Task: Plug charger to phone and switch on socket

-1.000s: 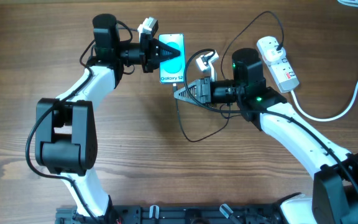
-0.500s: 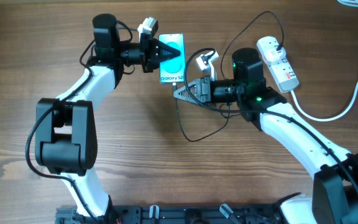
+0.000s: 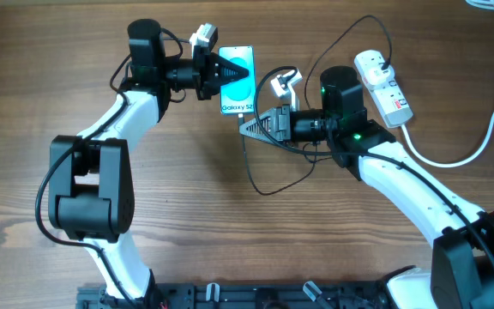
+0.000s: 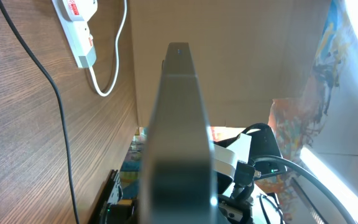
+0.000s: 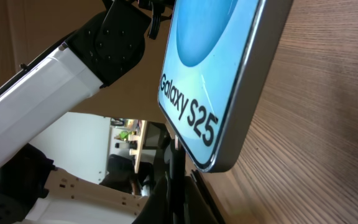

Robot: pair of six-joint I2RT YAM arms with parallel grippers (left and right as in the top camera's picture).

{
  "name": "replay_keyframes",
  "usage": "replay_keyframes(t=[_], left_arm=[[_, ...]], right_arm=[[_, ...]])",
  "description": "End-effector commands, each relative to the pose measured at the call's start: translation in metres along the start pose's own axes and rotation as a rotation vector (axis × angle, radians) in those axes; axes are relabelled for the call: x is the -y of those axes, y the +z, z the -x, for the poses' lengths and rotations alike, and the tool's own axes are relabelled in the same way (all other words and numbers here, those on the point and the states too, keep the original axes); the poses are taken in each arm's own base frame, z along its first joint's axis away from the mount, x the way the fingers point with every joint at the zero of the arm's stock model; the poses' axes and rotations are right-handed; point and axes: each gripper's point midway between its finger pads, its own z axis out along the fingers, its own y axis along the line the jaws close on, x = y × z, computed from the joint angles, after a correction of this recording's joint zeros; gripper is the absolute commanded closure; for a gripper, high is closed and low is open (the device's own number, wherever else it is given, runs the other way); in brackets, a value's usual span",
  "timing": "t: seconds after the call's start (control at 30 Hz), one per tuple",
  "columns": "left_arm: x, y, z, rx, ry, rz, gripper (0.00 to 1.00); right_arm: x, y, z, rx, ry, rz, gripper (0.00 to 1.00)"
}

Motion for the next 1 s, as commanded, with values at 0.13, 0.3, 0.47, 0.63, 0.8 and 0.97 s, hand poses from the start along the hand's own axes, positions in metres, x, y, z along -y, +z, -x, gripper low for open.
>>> replay_keyframes(t=[0.13, 0.3, 0.47, 0.63, 0.8, 0.97], left_arm=[[0.006, 0.002, -0.002, -0.015, 0.018, -0.005, 0.96], [0.010, 0.006, -0.005, -0.038, 0.050, -0.013, 0.96], [0.018, 0.013, -0.010, -0.061, 0.109, -0.020, 0.96], [0.023, 0.014, -0.012, -0.064, 0.132, -0.022, 0.96], [0.024, 0.014, -0.013, -0.068, 0.132, -0.023, 0.96], [0.024, 0.010, -0.011, -0.062, 0.132, -0.023, 0.96]], right_arm=[[0.000, 0.001, 0.009, 0.039, -0.001, -0.023, 0.96], [0.001, 0.001, 0.009, 0.037, 0.003, -0.024, 0.96], [0.001, 0.001, 0.009, 0.038, 0.011, -0.024, 0.96], [0.001, 0.001, 0.010, 0.041, 0.018, -0.023, 0.96], [0.001, 0.000, 0.010, 0.043, 0.016, -0.024, 0.96], [0.001, 0.000, 0.010, 0.043, 0.016, -0.024, 0.96]])
